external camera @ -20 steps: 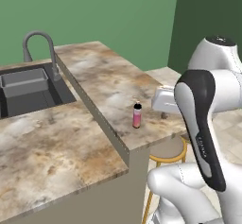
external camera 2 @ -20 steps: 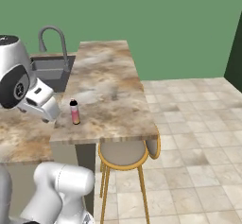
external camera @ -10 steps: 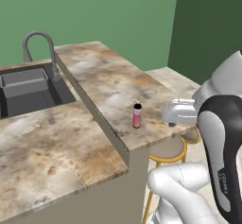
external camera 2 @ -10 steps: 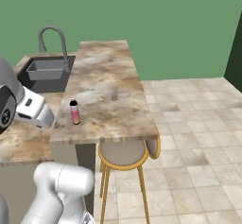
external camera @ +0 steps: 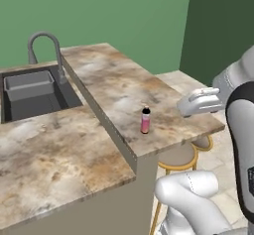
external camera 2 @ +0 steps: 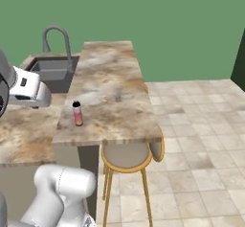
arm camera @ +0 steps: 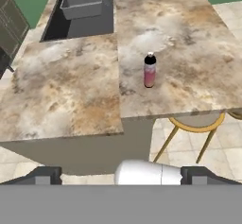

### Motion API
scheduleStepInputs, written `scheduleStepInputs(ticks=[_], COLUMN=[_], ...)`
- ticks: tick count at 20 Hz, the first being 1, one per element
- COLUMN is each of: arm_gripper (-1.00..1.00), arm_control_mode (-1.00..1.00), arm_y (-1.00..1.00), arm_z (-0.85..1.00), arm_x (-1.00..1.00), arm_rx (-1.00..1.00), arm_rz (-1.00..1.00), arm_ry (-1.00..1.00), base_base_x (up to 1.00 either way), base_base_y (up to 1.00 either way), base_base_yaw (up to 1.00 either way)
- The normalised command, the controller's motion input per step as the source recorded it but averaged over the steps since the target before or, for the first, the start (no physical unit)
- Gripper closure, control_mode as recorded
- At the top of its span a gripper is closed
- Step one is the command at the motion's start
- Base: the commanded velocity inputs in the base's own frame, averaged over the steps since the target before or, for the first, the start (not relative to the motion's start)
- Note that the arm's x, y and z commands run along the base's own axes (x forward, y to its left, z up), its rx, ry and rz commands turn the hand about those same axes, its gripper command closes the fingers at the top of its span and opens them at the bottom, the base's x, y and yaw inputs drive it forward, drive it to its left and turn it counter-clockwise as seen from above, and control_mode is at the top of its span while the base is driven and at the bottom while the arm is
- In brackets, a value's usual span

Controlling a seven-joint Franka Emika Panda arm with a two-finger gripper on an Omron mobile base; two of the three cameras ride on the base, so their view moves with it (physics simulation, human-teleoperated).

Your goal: Move the drinks to the dining counter.

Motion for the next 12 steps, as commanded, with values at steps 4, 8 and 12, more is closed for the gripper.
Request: scheduleStepInputs(ticks=[4, 8, 12], arm_gripper=[-1.00, -1.00, -1.00], arm_control_mode=[1.00, 1.00, 1.00], arm_y=[0.00, 0.00, 0.00], arm_z=[0.00, 0.00, 0.00], arm_x=[0.00, 0.00, 0.00], arm_rx=[0.00, 0.00, 0.00], arm_rz=[0.00, 0.00, 0.00], arm_ry=[0.00, 0.00, 0.00], base_base_x=[-0.35, -0.16, 0.00], base_base_y=[0.66, 0.67, 0.08], base_base_yaw=[0.31, 0.60, 1.00])
